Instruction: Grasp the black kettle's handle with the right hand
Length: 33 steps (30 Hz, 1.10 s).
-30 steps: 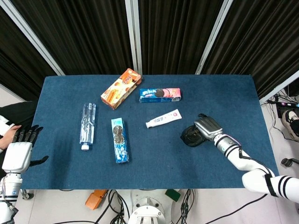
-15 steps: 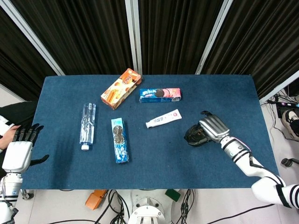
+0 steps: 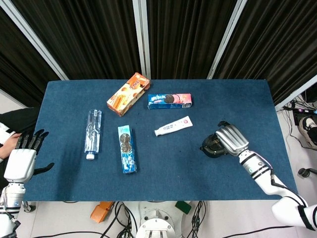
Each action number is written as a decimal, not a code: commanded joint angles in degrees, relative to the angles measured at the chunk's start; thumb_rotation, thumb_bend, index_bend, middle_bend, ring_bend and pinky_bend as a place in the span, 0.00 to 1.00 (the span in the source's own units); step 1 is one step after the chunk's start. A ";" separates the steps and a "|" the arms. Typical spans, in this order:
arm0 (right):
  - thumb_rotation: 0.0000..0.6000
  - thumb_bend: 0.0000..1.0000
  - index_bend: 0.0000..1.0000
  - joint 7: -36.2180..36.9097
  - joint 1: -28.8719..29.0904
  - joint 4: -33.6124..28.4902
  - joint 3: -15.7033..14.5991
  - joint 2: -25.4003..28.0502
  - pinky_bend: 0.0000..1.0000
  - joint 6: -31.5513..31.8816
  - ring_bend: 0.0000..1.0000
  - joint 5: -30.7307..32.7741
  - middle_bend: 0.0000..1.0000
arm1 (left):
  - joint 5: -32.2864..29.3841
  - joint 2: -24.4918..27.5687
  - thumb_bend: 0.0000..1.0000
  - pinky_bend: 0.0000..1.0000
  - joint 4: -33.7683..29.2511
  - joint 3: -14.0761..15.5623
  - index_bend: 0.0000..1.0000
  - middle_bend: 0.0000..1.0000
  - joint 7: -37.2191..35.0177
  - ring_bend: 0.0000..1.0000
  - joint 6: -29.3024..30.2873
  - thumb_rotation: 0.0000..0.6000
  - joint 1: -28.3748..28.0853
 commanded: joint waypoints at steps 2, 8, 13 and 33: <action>0.76 0.51 1.00 -1.58 -0.41 0.00 -0.18 -0.58 0.35 0.85 1.00 -0.77 1.00 | 0.11 -0.10 0.10 0.00 0.18 0.02 0.11 0.08 -0.23 0.00 0.30 1.00 0.13; 0.84 0.52 1.00 -3.40 -0.69 0.27 -0.16 -2.02 0.43 1.75 1.00 -1.12 1.00 | 0.26 -0.25 0.10 0.00 0.53 0.14 0.11 0.08 -0.55 0.00 0.90 1.00 0.49; 0.84 0.52 1.00 -4.67 -0.67 1.01 0.00 -3.73 0.48 2.56 1.00 -1.80 1.00 | 0.22 -0.29 0.10 0.00 0.64 0.19 0.11 0.08 -0.60 0.00 1.21 1.00 0.76; 0.84 0.52 1.00 -15.12 1.85 0.88 0.92 -6.74 0.50 0.79 1.00 -1.11 1.00 | -0.11 -0.39 0.10 0.00 0.32 0.22 0.11 0.08 0.04 0.00 1.15 1.00 1.03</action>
